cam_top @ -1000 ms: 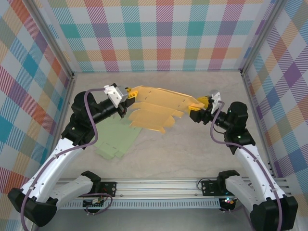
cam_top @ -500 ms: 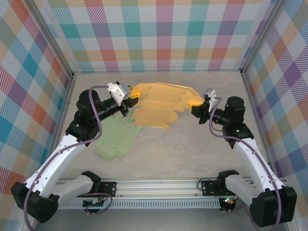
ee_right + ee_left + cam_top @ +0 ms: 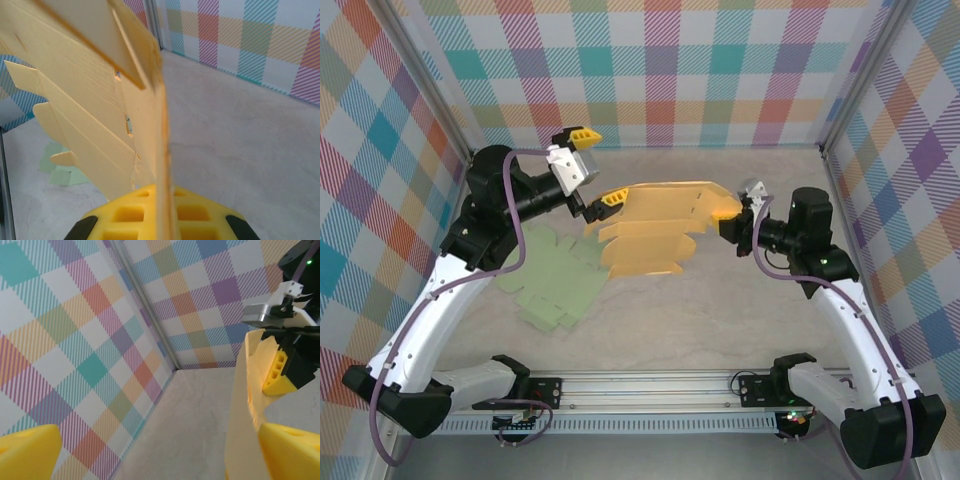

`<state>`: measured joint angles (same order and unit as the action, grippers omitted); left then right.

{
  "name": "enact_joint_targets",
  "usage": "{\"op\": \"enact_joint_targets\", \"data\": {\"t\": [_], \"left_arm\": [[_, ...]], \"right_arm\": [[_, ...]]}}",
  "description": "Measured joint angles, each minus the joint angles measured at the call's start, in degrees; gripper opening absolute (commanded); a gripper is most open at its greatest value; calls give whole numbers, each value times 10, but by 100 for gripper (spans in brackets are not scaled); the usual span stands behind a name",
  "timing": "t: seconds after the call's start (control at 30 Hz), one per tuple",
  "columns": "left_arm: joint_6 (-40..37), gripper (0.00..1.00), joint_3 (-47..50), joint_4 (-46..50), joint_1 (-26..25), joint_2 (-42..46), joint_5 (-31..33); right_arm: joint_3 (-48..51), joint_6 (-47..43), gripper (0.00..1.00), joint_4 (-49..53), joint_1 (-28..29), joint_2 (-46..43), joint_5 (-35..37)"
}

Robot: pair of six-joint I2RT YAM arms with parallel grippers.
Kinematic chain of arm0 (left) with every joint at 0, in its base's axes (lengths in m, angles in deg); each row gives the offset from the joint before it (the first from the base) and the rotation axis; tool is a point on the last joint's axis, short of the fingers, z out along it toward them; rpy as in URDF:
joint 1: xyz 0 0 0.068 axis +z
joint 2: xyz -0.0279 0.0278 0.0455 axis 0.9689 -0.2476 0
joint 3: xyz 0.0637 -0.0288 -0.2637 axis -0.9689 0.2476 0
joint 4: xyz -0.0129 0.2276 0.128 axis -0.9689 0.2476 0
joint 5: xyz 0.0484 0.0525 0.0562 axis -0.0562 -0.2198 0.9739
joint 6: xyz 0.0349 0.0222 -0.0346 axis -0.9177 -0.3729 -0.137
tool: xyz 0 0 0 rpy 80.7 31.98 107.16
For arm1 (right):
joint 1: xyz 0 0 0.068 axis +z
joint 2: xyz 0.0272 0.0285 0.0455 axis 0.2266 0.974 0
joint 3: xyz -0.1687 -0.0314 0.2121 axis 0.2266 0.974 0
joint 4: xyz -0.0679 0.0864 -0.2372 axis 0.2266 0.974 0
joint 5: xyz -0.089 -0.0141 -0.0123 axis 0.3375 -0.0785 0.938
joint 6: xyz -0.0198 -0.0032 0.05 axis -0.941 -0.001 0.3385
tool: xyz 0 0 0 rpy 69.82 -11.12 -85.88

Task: Fold the paper box

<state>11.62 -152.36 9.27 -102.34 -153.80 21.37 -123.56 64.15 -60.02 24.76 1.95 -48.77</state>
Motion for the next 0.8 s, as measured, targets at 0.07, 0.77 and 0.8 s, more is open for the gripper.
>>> {"op": "enact_joint_targets", "data": {"t": [0.07, 0.77, 0.8], "left_arm": [[-21, 100, -20, 34, 0, -7, -24], [-150, 87, -69, 149, -66, -114, 94], [-154, 87, -72, 143, -68, -118, 102]], "right_arm": [[-1, -3, 0, 15, 2, 0, 11], [-35, -4, 0, 71, 19, 21, 53], [-36, -4, 0, 72, 19, 23, 53]]}}
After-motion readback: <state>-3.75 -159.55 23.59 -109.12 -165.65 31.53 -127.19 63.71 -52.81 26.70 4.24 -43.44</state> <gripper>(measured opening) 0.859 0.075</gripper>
